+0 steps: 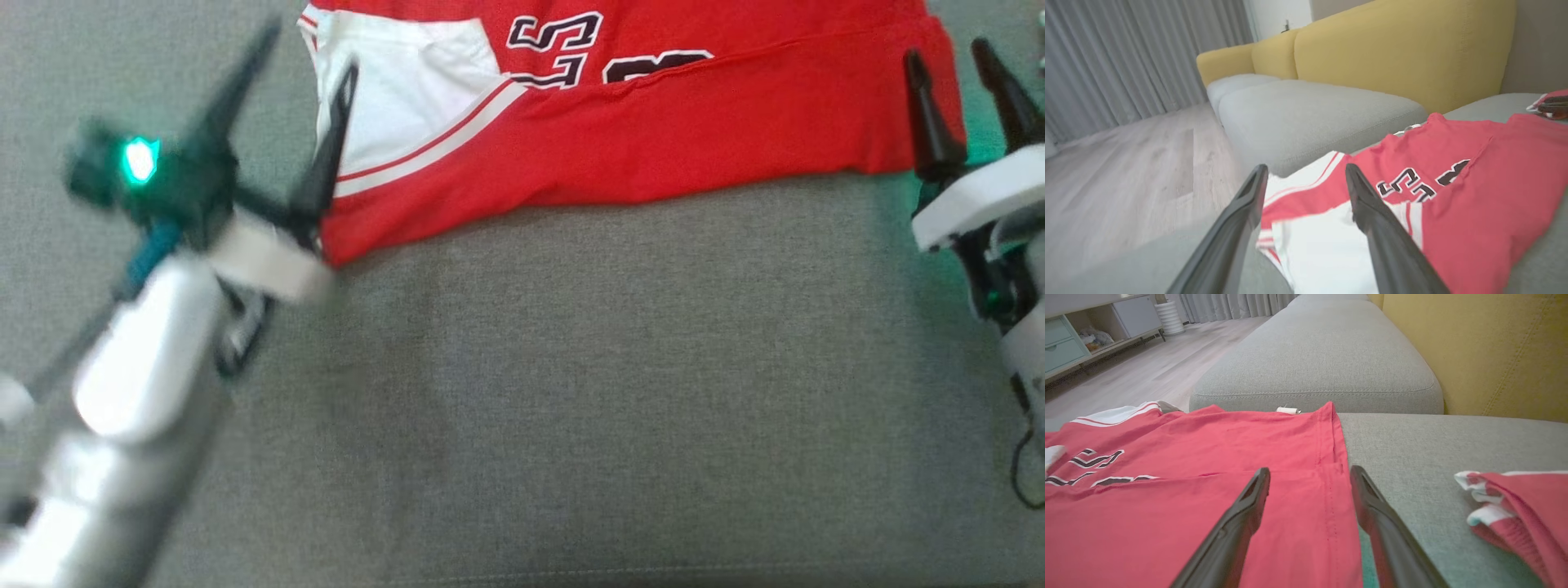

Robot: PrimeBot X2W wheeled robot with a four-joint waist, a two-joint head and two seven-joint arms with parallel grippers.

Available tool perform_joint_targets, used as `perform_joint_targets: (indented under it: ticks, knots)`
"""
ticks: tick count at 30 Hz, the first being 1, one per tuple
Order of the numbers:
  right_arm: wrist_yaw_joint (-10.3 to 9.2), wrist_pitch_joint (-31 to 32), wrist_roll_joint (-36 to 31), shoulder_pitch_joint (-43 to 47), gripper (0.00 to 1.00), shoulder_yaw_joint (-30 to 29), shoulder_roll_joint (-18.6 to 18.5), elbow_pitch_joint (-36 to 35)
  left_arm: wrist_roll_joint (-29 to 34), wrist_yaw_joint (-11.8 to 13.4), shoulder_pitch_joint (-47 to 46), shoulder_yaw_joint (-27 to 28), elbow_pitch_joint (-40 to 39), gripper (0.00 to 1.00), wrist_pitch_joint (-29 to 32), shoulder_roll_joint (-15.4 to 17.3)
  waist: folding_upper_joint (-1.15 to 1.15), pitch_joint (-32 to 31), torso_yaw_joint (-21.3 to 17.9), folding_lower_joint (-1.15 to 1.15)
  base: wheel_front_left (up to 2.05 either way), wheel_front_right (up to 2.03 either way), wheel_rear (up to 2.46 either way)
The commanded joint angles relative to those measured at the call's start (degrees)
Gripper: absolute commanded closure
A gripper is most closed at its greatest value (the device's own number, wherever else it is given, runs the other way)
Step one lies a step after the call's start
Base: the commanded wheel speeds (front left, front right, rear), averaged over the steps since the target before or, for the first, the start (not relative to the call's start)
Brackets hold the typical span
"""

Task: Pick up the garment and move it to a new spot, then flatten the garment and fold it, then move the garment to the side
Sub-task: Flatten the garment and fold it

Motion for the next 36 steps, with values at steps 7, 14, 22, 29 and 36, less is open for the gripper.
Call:
perform_joint_targets:
  ticks: [7,14,22,29,36]
  knots:
    - [0.37,-2.0,1.7,5.4,0.00,0.6,0.5,-0.2,-8.2,3.7,12.2,4.8,2.0,0.00,1.7,-3.6,0.00,-1.2,-0.7,0.00,0.00,0.00,0.00]
    - [0.37,-2.5,1.6,6.5,0.00,1.0,1.1,1.0,-10.0,6.1,12.4,6.1,7.5,0.00,4.0,-4.3,0.00,-0.9,-1.4,0.00,0.00,0.00,0.00]
    - [0.37,-2.7,2.2,6.1,0.00,0.8,3.2,4.9,-14.0,1.8,13.5,5.0,8.8,1.00,8.7,-5.7,0.00,-2.1,-1.2,0.00,0.00,0.00,0.00]
    - [0.37,-1.8,2.6,6.2,1.00,1.0,5.6,11.2,-13.0,1.6,13.6,3.9,7.8,1.00,7.6,-5.4,0.00,-4.3,0.1,0.00,0.00,0.00,0.00]
    - [0.37,-2.2,4.0,8.2,1.00,2.0,4.8,12.3,-12.2,1.4,15.4,2.8,7.0,1.00,7.9,-3.5,0.00,-7.9,0.2,0.00,0.00,0.00,0.00]
